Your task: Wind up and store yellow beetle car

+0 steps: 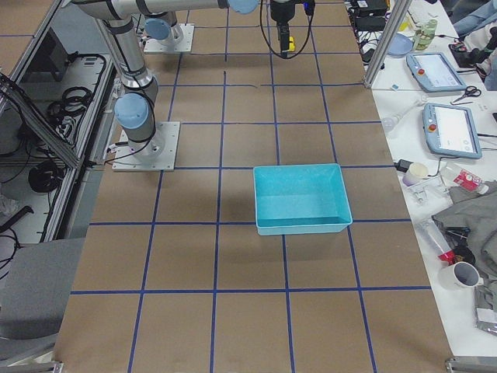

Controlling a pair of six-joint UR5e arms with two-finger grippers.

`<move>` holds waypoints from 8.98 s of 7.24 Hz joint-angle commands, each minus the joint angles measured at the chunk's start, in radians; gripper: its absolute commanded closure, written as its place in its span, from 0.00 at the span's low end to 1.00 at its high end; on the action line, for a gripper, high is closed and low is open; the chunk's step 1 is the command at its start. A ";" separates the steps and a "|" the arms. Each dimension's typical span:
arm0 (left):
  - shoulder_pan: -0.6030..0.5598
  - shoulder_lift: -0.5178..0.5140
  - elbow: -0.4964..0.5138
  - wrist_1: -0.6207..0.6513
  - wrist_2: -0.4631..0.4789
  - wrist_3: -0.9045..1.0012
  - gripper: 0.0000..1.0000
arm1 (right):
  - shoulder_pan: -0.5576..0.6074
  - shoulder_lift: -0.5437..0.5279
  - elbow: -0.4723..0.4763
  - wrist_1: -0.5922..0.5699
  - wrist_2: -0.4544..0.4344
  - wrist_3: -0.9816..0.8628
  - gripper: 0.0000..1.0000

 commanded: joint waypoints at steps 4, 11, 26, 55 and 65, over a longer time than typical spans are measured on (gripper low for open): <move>0.012 -0.015 -0.006 0.026 0.008 -0.033 0.00 | 0.000 0.000 0.000 0.002 -0.002 0.000 0.00; 0.034 -0.199 -0.156 0.437 0.057 -0.897 0.00 | 0.000 0.000 0.002 0.002 -0.003 -0.006 0.00; 0.130 -0.533 -0.141 0.733 -0.043 -1.334 0.03 | 0.000 0.000 0.002 0.003 -0.003 -0.006 0.00; 0.304 -0.565 -0.102 0.712 -0.073 -1.148 1.00 | 0.000 -0.002 0.002 0.003 -0.003 -0.008 0.00; 0.216 -0.306 0.084 0.300 0.020 -0.457 0.00 | 0.000 -0.002 0.002 0.005 -0.003 -0.008 0.00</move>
